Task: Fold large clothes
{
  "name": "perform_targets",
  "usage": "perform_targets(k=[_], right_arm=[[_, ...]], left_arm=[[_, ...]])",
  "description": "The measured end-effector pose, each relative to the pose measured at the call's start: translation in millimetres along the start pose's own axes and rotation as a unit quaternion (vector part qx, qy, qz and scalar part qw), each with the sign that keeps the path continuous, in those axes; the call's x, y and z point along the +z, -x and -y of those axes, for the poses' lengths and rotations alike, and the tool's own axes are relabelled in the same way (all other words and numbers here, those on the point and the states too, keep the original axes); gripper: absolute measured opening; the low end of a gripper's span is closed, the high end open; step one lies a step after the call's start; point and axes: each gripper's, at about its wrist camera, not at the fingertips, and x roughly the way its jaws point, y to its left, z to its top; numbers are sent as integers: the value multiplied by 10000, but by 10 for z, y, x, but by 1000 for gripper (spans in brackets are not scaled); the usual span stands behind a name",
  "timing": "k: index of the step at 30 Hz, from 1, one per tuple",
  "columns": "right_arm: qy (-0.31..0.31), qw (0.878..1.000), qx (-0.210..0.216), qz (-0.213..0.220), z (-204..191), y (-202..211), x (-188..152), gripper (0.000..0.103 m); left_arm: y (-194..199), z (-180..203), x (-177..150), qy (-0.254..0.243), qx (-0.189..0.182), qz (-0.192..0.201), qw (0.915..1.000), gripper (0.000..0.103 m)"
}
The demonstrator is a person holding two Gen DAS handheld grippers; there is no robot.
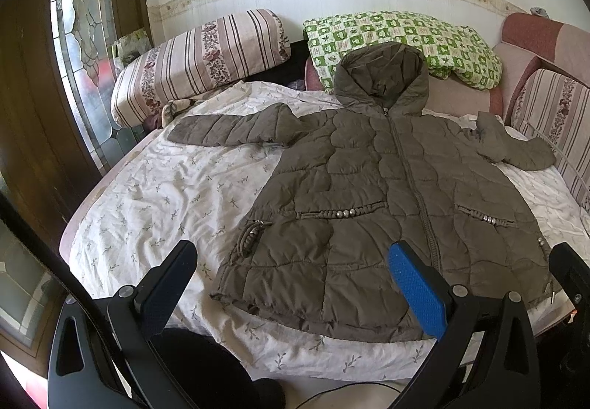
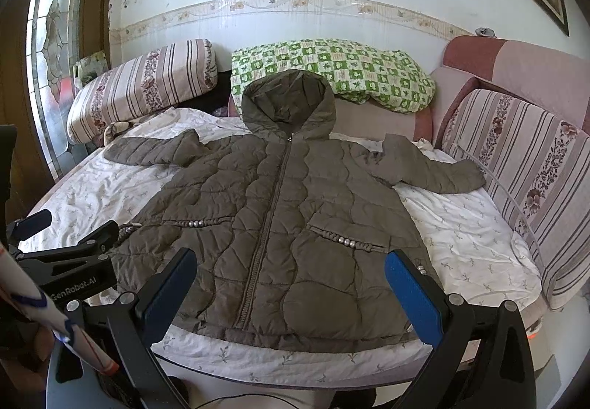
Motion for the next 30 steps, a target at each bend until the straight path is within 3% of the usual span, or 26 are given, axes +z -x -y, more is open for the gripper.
perform_targets(k=[10,15,24,30], right_arm=[[-126,9995,111,258,93,220,47,103],[-381,9983,160,404,348,302,192,103],[-534,9911,-722,982,924,422,688,103],[-634,9903,-886,863,1163,202,944,103]], left_arm=[[293,35,50,-44,119,183,9998,103],[349,36,210,-5,86,263,9996,103],[199,50,947,154,23,874,9961,103],[-152,163,1276,293,-99,845,9959,103]])
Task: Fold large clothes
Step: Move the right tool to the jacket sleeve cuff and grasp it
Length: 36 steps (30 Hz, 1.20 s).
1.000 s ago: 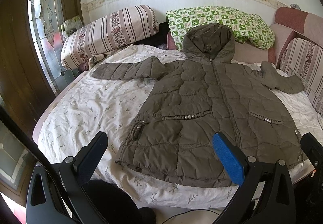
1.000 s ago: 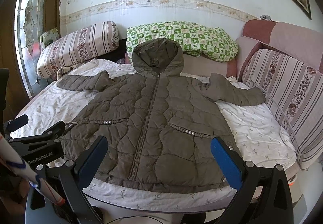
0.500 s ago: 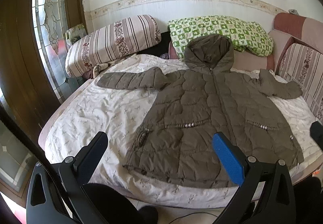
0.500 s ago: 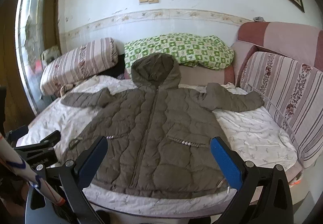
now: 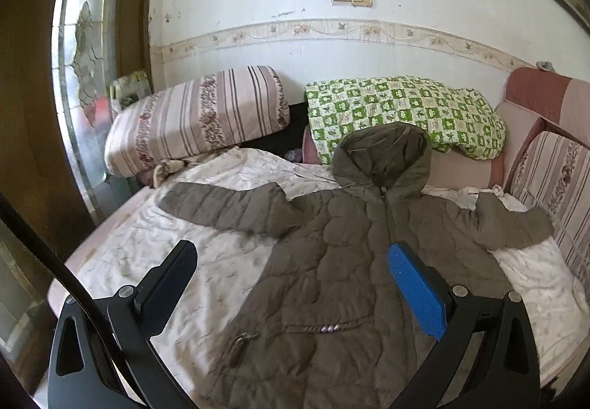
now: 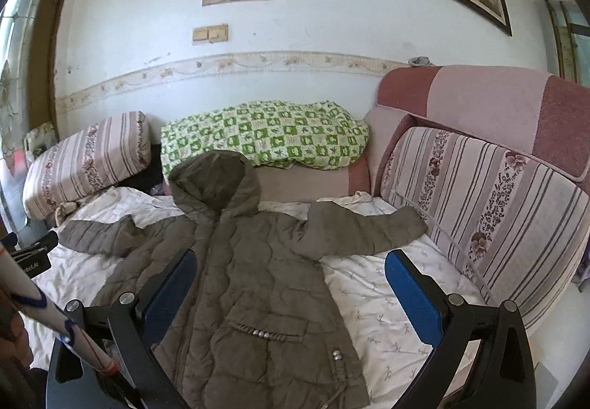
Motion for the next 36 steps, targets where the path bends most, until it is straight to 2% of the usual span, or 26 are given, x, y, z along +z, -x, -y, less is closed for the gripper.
perform_targets(k=[6,9,12,15,18,22,29,33,36], right_arm=[[90,9999,-126,-72,-91,-339,125,103],[233,9984,-120,-506,-159,-736,147,103],[-2,9959,28,-907,-92,-1127,185,103],[-512,9915,163,-1184,138,-1473,241,103],[-871,9858,245,-1412,321,-1797,298,103],[-1153,9795,84,-1649,631,-2223,380,103],[-1796,9591,-33,-2189,1346,-2839,311,103],[-2035,9496,-322,-2363,1784,-3094,247,102],[-2298,9446,-628,-2258,2121,-3196,223,102]], left_arm=[[-579,324,153,-117,-189,-121,9997,103],[-978,489,95,-160,-181,-180,9995,103],[-1375,558,-87,-237,-134,-303,9992,103],[-1724,593,-219,-488,63,-461,9977,103],[-1946,553,-235,-521,57,-657,9965,103],[-2133,465,-245,-527,93,-802,9953,103],[-2312,406,-282,-408,191,-981,9942,103],[-2357,480,-311,-526,205,-998,9934,103],[-2383,520,-333,-575,170,-1003,9931,103]])
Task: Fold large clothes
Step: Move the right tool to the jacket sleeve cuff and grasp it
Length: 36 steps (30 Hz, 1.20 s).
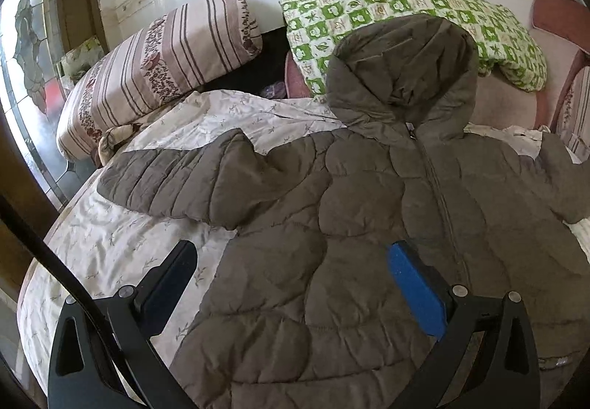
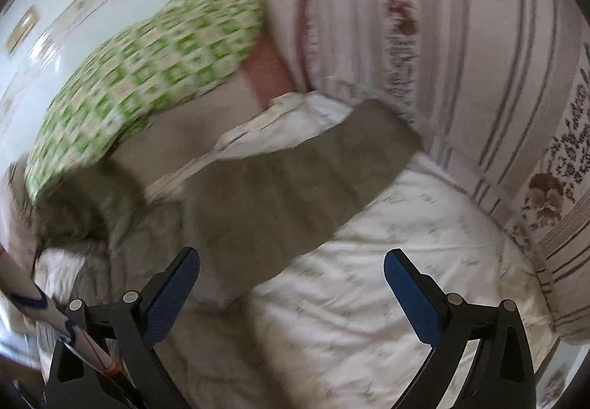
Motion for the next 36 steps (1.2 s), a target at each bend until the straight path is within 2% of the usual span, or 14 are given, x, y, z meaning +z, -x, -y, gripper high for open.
perform_targets(k=[3,7,12,17,21,27,36], right_arm=[[-389,9989,-236,64,278,-155,113,102],[-734,9970,-237,-73,551,-421,194,98],[-1042,9940,-306,-158,765,-770,246,84],[-1187,9918,-471,38,910,-1059,407,80],[-1405,9888,-506,31,1071,-1305,543,66],[-1678,9846,-488,104,1290,-1529,679,66],[-1408,9877,-673,27,1262,-1845,777,63]], left_arm=[[-43,32,-9,-54,4,-28,10000,103],[-147,94,-38,-156,27,-150,9998,103],[-241,121,-61,-157,-2,-238,9996,103],[-327,141,-73,-163,-78,-330,9993,103],[-346,150,-92,-164,-194,-344,9991,103],[-335,198,-101,-214,-237,-246,9992,103],[-380,284,-121,-314,-244,-236,9989,103]])
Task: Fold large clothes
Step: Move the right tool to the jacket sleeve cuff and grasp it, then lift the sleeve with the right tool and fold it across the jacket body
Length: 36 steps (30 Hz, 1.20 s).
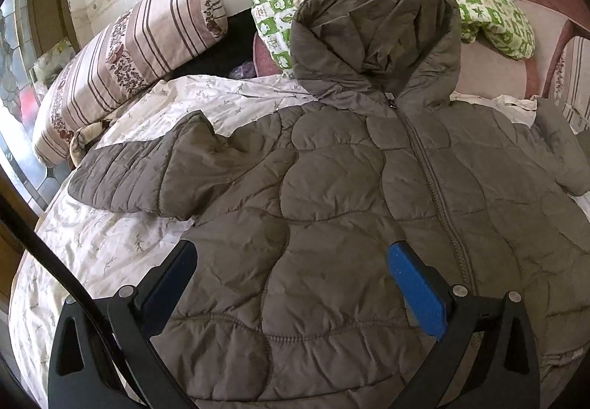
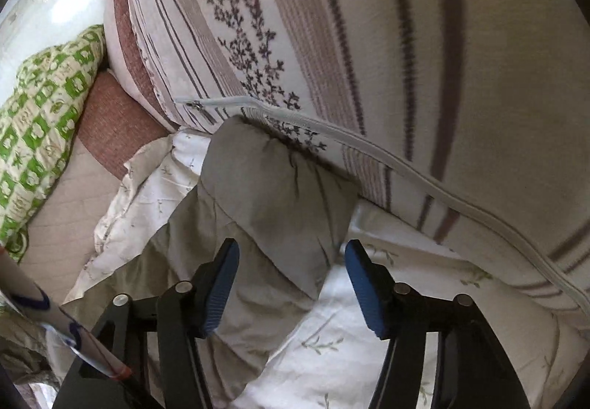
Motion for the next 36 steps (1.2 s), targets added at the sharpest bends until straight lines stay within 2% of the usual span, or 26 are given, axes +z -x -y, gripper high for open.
perform_targets(k=[2,3,5,6,8,13,22,27,32,36], right_arm=[[-9,9999,-117,-48,-4,-71,15,61],[-9,9999,-82,-64,2,-96,23,49],[59,9999,-5,-129,-2,-141,30,36],[95,9999,38,-61,-4,-120,28,25],[90,9997,179,105,12,-29,23,20],[268,9980,268,505,-16,351,1,16],[543,9884,952,1049,-293,1467,-14,15],[937,9777,1396,1256,-693,2148,-199,15],[1423,9620,1922,1322,-1238,2755,-565,15],[1872,9441,2386,1290,-1823,3153,-985,15]], left_arm=[[-6,16,-4,-30,20,11,10000,103],[-13,23,-5,-43,31,9,10000,103],[-27,37,-13,-78,51,-9,10000,103],[-34,39,-15,-84,53,-16,9999,103],[-42,50,-13,-89,65,-21,9999,103],[-27,55,-19,-84,33,9,10000,103],[137,-14,14,42,-75,168,9998,103],[222,-103,41,194,-167,189,9995,103],[307,-207,49,345,-254,223,9988,103],[358,-272,55,437,-255,266,9984,103]])
